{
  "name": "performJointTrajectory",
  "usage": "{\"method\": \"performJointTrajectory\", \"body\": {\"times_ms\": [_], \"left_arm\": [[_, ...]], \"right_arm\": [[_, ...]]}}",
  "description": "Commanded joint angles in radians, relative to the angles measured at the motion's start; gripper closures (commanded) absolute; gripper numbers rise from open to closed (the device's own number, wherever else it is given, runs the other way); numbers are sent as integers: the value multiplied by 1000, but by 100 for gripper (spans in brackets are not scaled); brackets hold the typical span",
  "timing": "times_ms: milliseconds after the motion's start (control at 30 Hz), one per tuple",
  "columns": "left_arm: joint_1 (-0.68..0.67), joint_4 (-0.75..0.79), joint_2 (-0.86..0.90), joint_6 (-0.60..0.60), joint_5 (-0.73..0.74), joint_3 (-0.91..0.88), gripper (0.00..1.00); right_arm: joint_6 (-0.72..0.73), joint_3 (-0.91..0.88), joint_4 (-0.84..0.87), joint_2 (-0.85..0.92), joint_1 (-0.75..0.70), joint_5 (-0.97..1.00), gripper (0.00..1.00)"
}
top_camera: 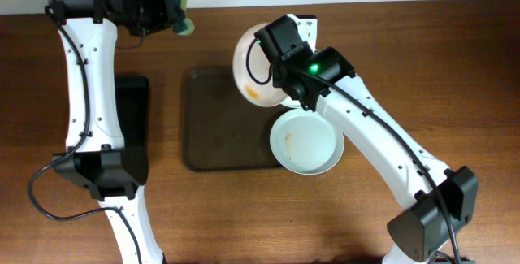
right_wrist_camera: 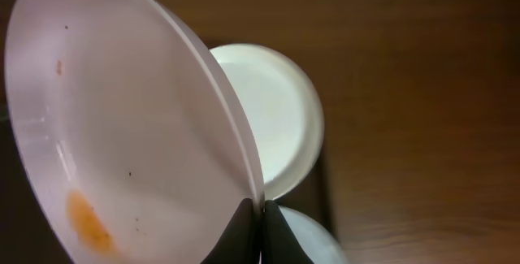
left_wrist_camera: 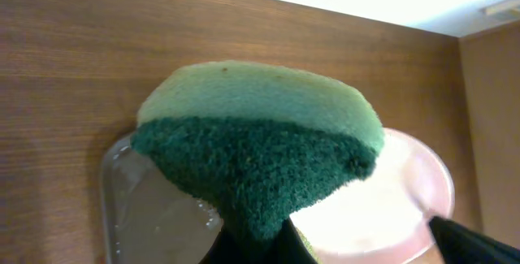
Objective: Clean dirty plates on tray and stack at the side
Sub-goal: 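Pull the sponge back left and carry the plate rightward with the right gripper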
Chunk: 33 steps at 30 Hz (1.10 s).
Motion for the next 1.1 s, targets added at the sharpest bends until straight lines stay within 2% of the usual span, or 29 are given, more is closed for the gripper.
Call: {"method": "performJointTrajectory", "body": {"times_ms": [0,233,400,700,800,933,1067], "left_arm": [[-17,-1,22,17,-33,16,99],[-35,0,43,17,-46,14,99],[-36,0,43,17,-57,14,99],[-36,-1,43,17,-56,14,99],[-36,0,44,17,-57,14,99],[-36,-1,44,17,-56,14,99],[-51,-1,44,17,-76,14,99]], "right_arm": [[-29,18,-10,-32,72,260,96],[-27,-56,-7,-15,253,612,96],[48,-185,13,4,340,844,96],[63,-217,41,3,358,877,96],[64,-211,42,-16,347,787,96],[93,-211,28,-112,249,474,96],[93,-211,-27,-240,13,96,96]]}}
